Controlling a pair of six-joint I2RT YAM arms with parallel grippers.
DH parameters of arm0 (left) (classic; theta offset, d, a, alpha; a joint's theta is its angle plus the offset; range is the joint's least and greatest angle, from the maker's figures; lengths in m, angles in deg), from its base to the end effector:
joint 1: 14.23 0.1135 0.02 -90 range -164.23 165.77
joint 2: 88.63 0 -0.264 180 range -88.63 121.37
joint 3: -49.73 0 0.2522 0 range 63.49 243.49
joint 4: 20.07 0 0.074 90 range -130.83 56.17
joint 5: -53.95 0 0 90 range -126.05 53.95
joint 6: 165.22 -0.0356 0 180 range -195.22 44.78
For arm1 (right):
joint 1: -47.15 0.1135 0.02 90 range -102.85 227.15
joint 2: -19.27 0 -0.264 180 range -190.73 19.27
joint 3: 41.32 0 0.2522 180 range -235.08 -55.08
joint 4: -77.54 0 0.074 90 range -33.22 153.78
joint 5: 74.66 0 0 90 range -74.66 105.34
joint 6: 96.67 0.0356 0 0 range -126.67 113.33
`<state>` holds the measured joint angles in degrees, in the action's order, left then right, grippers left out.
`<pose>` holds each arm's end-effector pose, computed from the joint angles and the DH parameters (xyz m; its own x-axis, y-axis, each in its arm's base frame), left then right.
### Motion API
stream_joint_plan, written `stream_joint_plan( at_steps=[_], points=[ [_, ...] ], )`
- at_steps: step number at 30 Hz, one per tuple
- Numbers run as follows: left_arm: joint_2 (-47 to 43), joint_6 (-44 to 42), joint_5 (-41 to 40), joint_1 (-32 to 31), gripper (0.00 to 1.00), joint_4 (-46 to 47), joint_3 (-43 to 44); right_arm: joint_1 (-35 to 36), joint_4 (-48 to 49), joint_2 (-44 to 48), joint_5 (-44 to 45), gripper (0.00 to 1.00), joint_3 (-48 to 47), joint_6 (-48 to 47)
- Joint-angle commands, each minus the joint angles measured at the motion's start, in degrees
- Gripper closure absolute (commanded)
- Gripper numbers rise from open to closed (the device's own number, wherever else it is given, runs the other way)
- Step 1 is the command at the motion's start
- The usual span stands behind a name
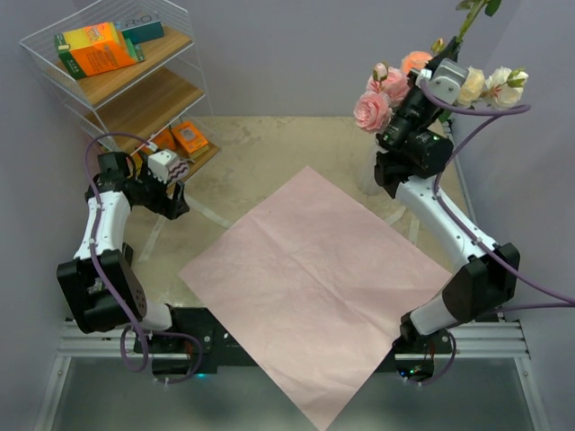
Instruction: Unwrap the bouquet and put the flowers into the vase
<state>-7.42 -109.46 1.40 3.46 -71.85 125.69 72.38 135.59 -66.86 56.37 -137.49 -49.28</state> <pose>0.2795 0.0664 0.2655 -0.6191 0.2714 -0.7369 0.5109 0.8518 -0.1155 0.2706 0.1017 0.5144 0.6854 -0.2416 -0.6870 0.4946 0.8468 0.1956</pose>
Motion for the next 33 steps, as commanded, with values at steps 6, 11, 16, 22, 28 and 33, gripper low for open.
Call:
stream_joint_plan(
  at_steps=[6, 11, 16, 22, 28, 33],
  points=[
    [2.81, -1.36, 0.34, 0.94, 0.06, 0.32, 4.16, -3.17, 6.85, -2.55, 0.80, 1.00, -5.13, 6.66],
    [2.99, -1.36, 0.17, 0.94, 0.06, 0.49, 4.34, -3.35, 7.38, -3.61, 1.24, 1.00, -2.76, 7.54],
    [3.08, -1.44, -0.10, 1.03, 0.06, 0.58, 4.08, -3.35, 7.73, -4.14, 1.41, 1.00, -0.73, 7.72],
    [3.08, -1.44, -0.10, 1.12, 0.06, 0.67, 3.99, -3.26, 7.64, -4.05, 1.59, 1.00, 2.33, 8.51],
    [2.73, -1.62, -0.10, 1.38, 0.06, 0.67, 3.72, -3.17, 4.22, -3.52, 2.03, 1.00, 4.80, 9.82],
    [2.38, -1.53, 0.08, 1.38, 0.06, 0.49, 3.81, -3.26, -5.51, -1.50, -0.16, 0.66, 4.63, 14.92]
  ],
)
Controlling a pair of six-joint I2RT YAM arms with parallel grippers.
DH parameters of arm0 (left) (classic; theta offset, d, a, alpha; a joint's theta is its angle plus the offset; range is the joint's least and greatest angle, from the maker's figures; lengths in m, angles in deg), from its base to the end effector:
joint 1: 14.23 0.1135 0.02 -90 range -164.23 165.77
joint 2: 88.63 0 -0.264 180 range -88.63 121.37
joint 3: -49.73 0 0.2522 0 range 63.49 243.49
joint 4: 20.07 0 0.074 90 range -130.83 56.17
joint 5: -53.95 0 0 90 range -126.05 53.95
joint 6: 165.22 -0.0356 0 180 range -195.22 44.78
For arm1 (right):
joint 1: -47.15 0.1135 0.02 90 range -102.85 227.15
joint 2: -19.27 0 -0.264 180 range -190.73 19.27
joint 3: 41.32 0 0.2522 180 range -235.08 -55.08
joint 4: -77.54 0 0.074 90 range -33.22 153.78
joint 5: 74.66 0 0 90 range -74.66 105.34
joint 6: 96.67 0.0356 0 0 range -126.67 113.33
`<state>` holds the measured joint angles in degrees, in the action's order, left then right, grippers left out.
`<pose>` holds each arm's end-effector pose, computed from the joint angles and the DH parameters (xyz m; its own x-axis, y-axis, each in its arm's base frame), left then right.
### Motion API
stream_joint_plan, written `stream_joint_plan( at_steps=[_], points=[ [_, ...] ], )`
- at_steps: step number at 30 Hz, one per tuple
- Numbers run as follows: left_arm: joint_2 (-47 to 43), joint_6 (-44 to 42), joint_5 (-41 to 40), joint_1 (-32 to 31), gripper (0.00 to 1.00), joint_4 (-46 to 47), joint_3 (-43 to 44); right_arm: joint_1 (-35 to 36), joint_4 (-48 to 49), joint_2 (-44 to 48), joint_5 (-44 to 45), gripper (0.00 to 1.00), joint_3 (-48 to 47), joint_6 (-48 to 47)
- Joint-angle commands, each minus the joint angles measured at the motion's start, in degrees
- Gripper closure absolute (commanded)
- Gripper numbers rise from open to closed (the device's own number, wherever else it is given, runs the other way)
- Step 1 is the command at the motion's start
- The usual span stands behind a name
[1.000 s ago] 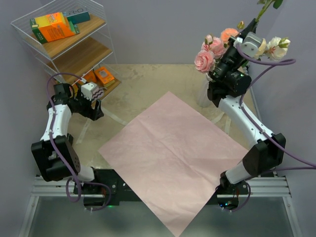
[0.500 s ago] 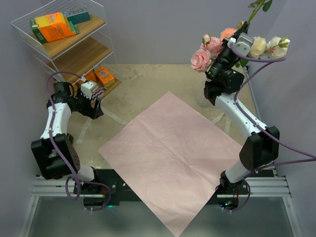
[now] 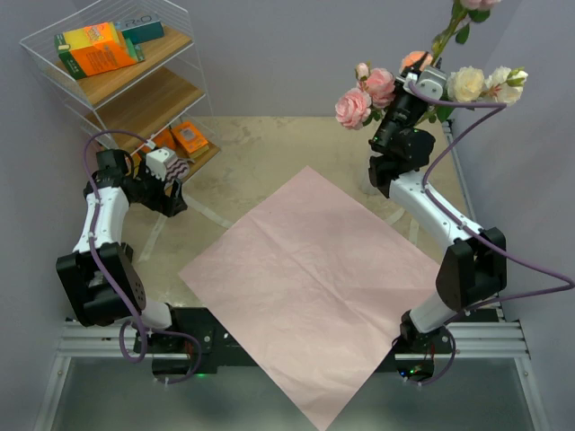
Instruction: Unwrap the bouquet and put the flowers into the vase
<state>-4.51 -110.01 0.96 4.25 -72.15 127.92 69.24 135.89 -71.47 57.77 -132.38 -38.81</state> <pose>0.2895 0.0742 0.2632 -0.6325 0.2690 -0.7264 0.4995 0.8584 -0.1170 0.3127 0.1010 0.4645 0.6449 -0.1620 -0.7469 0.4613 0.8617 0.2114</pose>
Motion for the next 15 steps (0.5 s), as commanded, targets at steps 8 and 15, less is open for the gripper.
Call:
stream_joint_plan(
  at_steps=[8, 15],
  points=[
    [-2.29, -0.55, 1.13, 0.68, 0.07, 0.80, 1.23, -0.11, -25.58, 7.67, -8.59, 0.29, -1.45, 10.51],
    [-2.64, 0.15, 1.66, 0.68, 0.07, -0.70, 2.29, -0.03, -40.45, 12.25, -15.01, 0.17, -2.50, 16.93]
  ],
)
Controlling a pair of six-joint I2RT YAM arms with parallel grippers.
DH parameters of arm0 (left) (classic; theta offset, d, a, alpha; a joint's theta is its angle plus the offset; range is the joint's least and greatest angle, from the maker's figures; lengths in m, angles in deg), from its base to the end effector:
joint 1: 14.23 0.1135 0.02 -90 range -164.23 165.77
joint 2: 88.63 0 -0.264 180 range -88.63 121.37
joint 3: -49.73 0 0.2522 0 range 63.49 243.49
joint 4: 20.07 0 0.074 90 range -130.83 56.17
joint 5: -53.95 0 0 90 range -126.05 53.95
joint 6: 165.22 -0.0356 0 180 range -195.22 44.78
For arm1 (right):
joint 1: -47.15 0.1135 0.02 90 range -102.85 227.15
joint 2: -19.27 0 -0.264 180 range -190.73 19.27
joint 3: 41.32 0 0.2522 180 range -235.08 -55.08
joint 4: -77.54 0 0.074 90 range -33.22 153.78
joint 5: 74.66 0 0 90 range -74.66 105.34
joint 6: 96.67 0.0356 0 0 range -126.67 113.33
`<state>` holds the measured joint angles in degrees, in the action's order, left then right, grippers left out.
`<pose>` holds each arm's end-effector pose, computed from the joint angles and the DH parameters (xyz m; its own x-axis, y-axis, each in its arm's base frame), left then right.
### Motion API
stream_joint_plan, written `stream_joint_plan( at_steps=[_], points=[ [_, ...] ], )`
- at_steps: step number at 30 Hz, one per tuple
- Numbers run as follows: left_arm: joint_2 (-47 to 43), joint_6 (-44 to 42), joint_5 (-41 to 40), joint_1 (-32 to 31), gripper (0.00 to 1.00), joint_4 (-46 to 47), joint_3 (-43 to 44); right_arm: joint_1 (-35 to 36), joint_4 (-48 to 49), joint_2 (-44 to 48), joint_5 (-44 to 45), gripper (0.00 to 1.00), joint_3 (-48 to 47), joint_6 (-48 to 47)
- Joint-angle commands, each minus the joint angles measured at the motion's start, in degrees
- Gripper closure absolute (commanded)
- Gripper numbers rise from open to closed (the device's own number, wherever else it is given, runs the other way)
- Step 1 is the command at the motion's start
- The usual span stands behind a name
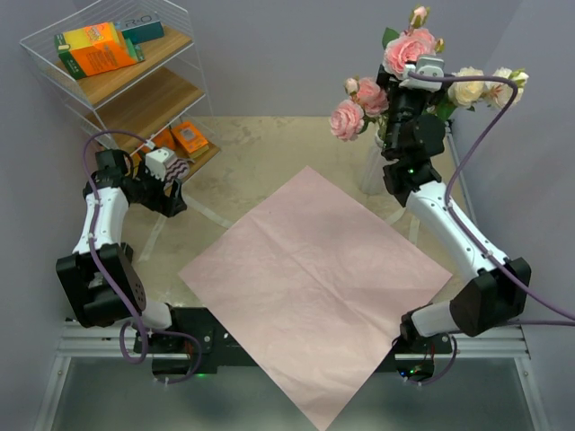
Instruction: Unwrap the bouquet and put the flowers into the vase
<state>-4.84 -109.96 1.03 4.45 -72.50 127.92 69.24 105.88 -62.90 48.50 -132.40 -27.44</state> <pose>0.2879 0.0747 0.2645 -0.6337 0.2657 -0.7266 0.4965 0.8599 -0.1186 0.3000 0.1007 0.4769 0.4930 -0.1203 -0.8617 0.2817 0.9591 0.0273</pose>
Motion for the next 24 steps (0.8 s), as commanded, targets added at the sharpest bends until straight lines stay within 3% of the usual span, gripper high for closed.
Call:
stream_joint_plan(
  at_steps=[1, 2, 6, 13, 21, 24],
  points=[
    [-2.40, 0.37, 1.68, 0.40, 0.07, -0.26, 2.29, -0.11, -13.16, 3.77, -6.27, 0.16, -3.27, 7.48],
    [-2.40, 0.55, 1.68, 0.48, 0.07, -0.17, 2.29, -0.11, -18.93, 3.86, -6.88, 0.14, -4.23, 8.90],
    [-1.35, 1.08, 2.03, 0.40, 0.07, -0.26, 2.72, -0.03, -24.52, 7.89, -7.15, 0.04, -1.09, 15.14],
    [0.06, 1.17, 4.49, 0.40, 0.07, -2.98, 4.31, -0.11, -37.51, 13.96, -2.94, 0.02, 0.68, 22.44],
    [1.73, 2.66, 5.90, 0.40, 0.07, -4.83, 6.06, -0.20, -48.96, 13.70, -6.18, 0.01, -11.62, 21.92],
    [1.64, 3.01, 6.34, 0.40, 0.07, -5.18, 6.06, -0.11, -52.20, 12.83, -11.18, 0.01, -16.80, 21.66]
  ],
)
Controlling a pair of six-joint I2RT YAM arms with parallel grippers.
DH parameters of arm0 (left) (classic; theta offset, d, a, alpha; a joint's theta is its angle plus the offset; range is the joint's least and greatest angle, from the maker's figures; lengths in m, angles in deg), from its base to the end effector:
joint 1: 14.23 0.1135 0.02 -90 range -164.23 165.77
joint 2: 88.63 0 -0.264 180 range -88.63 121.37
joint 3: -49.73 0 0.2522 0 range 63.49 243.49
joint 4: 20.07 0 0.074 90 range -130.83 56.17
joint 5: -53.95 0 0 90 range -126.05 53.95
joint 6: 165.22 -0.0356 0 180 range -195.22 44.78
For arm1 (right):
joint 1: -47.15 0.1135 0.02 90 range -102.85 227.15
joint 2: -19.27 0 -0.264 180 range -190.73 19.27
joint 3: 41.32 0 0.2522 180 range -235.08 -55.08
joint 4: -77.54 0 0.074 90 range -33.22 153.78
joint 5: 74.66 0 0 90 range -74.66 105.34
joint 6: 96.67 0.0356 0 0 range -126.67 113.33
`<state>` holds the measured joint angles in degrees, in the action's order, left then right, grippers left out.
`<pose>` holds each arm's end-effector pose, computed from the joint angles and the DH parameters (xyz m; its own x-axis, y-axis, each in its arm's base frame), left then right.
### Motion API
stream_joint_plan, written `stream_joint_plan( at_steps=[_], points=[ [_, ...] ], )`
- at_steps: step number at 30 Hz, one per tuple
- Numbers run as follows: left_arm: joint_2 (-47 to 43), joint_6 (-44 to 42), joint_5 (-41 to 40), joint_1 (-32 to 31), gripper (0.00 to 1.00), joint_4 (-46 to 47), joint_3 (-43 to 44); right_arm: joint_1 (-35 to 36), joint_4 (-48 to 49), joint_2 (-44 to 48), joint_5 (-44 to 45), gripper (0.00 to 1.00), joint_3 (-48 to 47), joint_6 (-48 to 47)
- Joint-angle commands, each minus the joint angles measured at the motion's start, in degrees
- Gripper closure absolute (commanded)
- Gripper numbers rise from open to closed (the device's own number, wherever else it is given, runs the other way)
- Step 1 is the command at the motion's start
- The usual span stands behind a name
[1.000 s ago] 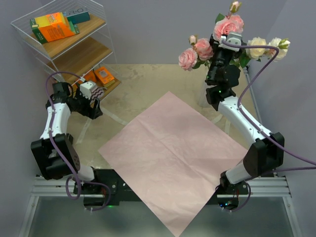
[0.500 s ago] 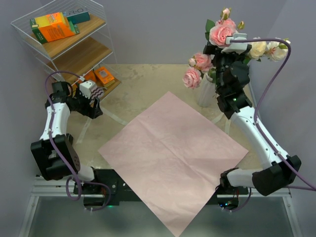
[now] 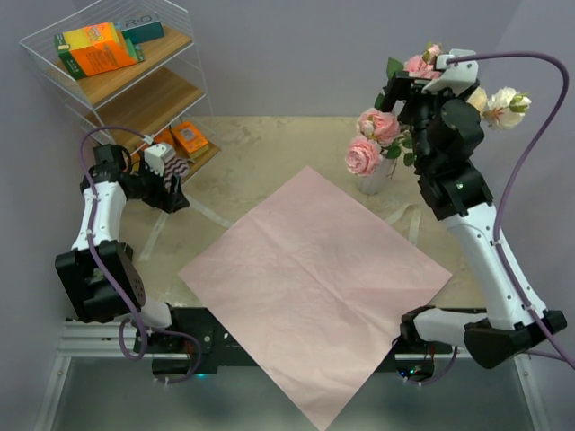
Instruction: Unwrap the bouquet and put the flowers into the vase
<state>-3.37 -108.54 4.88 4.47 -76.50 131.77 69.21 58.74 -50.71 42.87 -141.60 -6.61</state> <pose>0.2926 0.0744 0.2754 -0.6439 0.2202 -0.7328 0.5086 0.8387 -0.1949 0.2386 0.0790 0.5098 0.1849 0.0759 -0.9798 0.0865 0.9919 0.0932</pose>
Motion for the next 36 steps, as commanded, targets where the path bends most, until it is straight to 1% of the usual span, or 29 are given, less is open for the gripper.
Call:
stream_joint_plan(
  at_steps=[1, 3, 10, 14, 20, 25, 30, 32, 33, 35, 36],
  points=[
    [0.09, 1.68, 2.32, 0.37, 0.07, -1.09, 2.22, -0.09, -7.07, 0.11, -7.04, 0.01, -9.26, 0.74],
    [0.09, 1.86, 2.32, 0.37, 0.07, -1.36, 2.48, -0.09, -8.58, -1.38, -10.03, 0.01, -13.66, 0.47],
    [-0.26, 2.03, 2.23, 0.37, 0.07, -1.88, 2.74, -0.09, -10.17, -6.04, -9.34, 0.01, -25.61, 0.91],
    [0.00, 2.38, 2.14, 0.37, 0.06, -1.80, 3.01, -0.09, -10.61, -10.44, -10.04, 0.01, -35.79, 0.91],
    [0.18, 2.82, 2.14, 0.46, 0.06, -1.88, 3.27, 0.00, -9.38, -16.41, -15.66, 0.01, -46.96, 3.54],
    [-0.35, 3.08, 1.70, 0.46, 0.07, -1.97, 3.27, 0.00, -4.12, -15.46, -21.98, 0.01, -47.69, 3.47],
    [-0.61, 4.23, 1.79, 0.37, 0.06, -1.71, 3.89, 0.00, 1.25, -8.79, -28.04, 0.01, -40.40, 3.63],
    [-0.61, 4.67, 1.88, 0.37, 0.06, -1.71, 4.24, 0.00, 1.44, -7.55, -32.69, 0.01, -38.73, 4.16],
    [-0.61, 5.02, 2.05, 0.46, 0.07, -2.06, 4.41, 0.00, 0.74, -7.02, -38.20, 0.01, -38.55, 4.60],
    [-0.70, 5.46, 2.05, 0.37, 0.07, -2.41, 4.76, 0.00, -1.55, -5.35, -44.46, 0.01, -37.06, 5.30],
    [-0.79, 5.55, 2.05, 0.46, 0.06, -2.50, 4.77, 0.08, -1.81, -4.48, -50.23, 0.01, -35.57, 6.35]
  ],
)
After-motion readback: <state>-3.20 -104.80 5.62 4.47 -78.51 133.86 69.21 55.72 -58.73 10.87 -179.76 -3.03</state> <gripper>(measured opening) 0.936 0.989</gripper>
